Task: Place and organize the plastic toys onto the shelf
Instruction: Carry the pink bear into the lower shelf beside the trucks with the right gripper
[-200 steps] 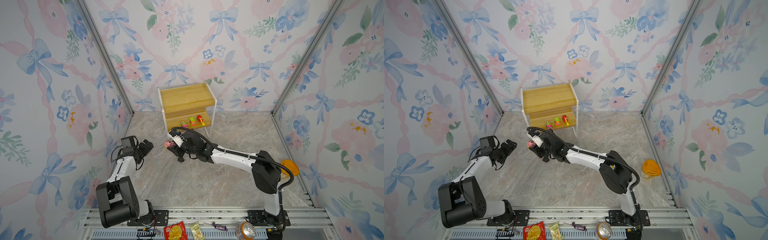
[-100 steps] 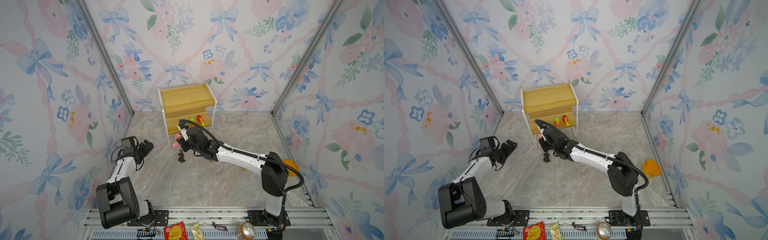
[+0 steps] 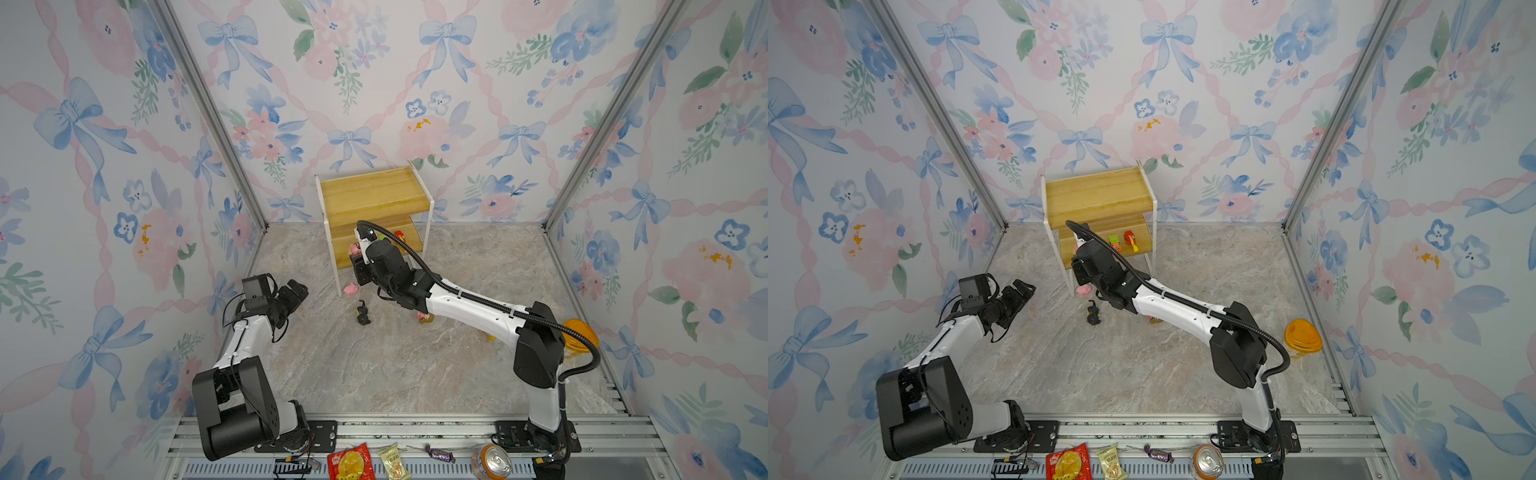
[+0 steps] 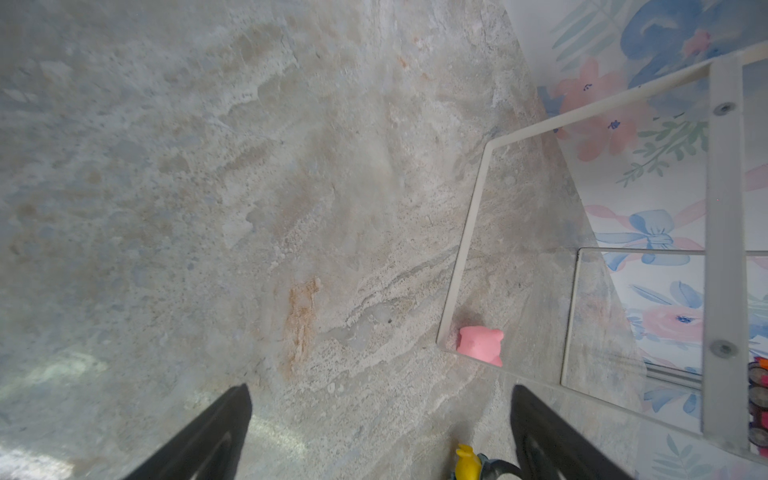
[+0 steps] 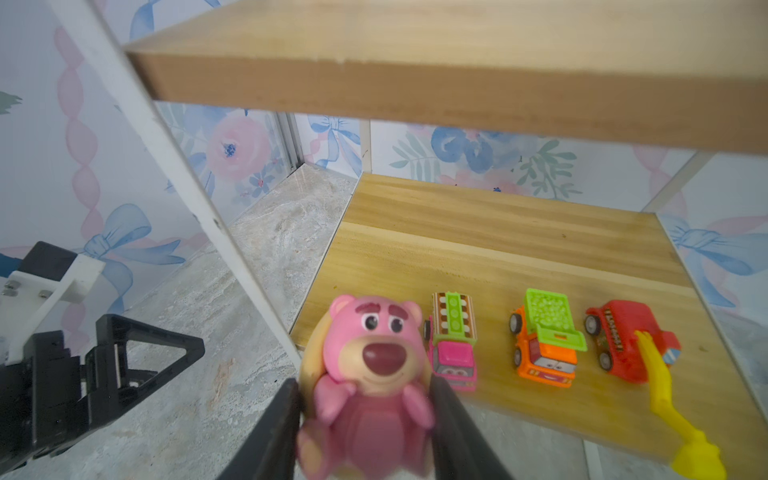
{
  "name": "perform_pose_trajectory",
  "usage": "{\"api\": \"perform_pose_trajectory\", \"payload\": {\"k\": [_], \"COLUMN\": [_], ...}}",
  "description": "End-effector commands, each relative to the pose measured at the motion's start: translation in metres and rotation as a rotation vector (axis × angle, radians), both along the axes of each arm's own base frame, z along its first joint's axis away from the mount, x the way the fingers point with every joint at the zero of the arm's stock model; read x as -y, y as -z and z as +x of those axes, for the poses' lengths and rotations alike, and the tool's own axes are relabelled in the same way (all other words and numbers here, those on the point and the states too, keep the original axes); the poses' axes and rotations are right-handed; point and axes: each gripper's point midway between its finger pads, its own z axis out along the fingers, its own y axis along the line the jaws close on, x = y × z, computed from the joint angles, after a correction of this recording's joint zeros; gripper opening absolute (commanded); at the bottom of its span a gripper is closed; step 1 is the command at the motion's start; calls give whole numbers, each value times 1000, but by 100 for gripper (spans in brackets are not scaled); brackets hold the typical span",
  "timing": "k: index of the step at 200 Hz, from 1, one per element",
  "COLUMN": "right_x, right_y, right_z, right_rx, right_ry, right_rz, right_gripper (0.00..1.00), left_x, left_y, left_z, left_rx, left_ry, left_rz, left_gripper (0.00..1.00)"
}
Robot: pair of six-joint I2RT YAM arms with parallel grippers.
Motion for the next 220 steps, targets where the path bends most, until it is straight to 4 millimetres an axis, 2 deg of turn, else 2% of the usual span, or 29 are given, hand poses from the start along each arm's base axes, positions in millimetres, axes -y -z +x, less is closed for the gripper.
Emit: {"api": "perform_pose_trajectory", "payload": {"k": [1,99,170,220], "right_x": [-9,-29,-49,-54], "right_y": [-4,12,20,28], "right_z": [3,23,30,39], "right_rx": [21,74,154,180], "right_ry": [28,90,107,131], "right_rz": [5,-50,-54,-79], "right_gripper": [42,42,43,45], "left_x": [2,5,6,6], "left_y": [-3,-5,-7,-7], "left_z": [-2,-1,0,0], "left_rx": [20,34,40,40], "left_ry": [-2,6,7,7], "left_rz": [-22,-39,-43,-43], "left_gripper": [98,98,98,98]}}
